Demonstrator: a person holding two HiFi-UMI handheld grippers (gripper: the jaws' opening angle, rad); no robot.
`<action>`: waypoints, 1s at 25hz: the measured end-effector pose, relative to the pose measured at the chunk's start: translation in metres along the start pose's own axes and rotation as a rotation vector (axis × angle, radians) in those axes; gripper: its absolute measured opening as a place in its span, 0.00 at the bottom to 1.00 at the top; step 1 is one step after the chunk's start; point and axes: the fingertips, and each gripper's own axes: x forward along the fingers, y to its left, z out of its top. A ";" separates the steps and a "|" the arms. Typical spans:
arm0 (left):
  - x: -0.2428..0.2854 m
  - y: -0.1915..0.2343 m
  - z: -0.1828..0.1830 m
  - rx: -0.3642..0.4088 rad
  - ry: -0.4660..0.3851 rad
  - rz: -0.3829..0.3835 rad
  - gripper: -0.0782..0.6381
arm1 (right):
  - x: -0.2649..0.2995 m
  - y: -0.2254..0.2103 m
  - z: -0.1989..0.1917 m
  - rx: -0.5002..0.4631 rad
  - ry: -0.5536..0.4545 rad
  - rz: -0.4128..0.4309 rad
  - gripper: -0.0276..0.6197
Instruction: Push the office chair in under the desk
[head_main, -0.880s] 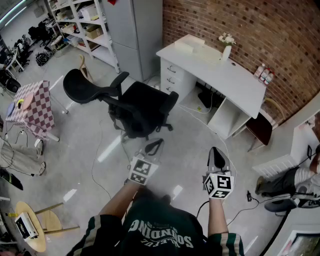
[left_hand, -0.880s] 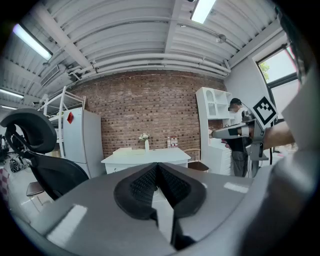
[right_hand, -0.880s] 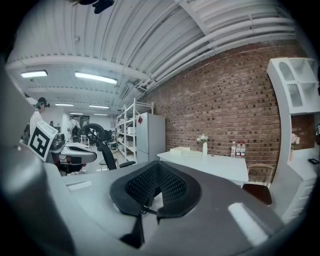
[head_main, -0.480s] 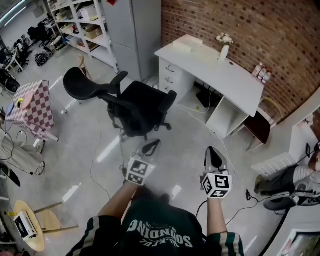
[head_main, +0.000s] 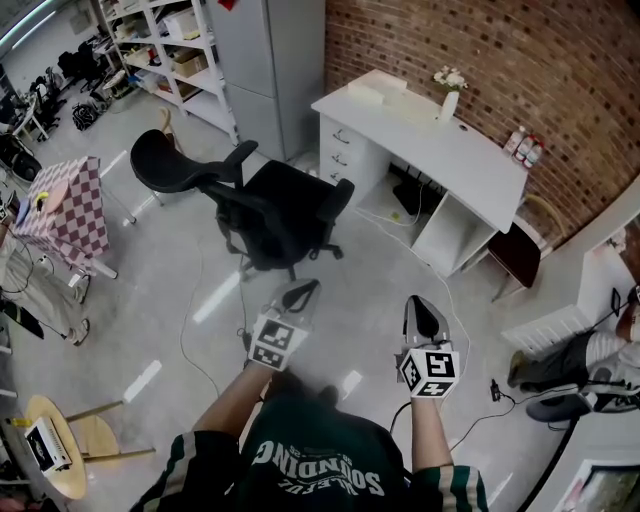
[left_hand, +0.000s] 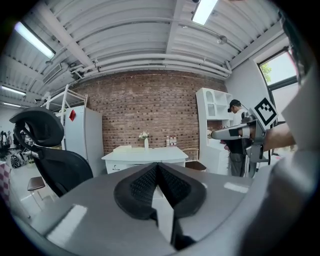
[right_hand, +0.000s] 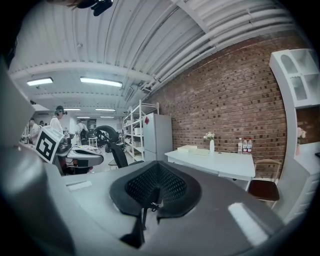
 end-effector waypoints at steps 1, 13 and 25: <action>0.000 0.000 0.001 0.000 0.001 0.000 0.12 | -0.001 0.001 -0.001 0.002 0.001 0.004 0.04; 0.002 0.016 0.003 -0.018 -0.011 0.019 0.12 | 0.020 0.015 -0.002 0.008 0.007 0.035 0.05; -0.009 0.106 -0.013 -0.046 -0.002 0.048 0.12 | 0.093 0.074 0.013 -0.007 0.020 0.064 0.04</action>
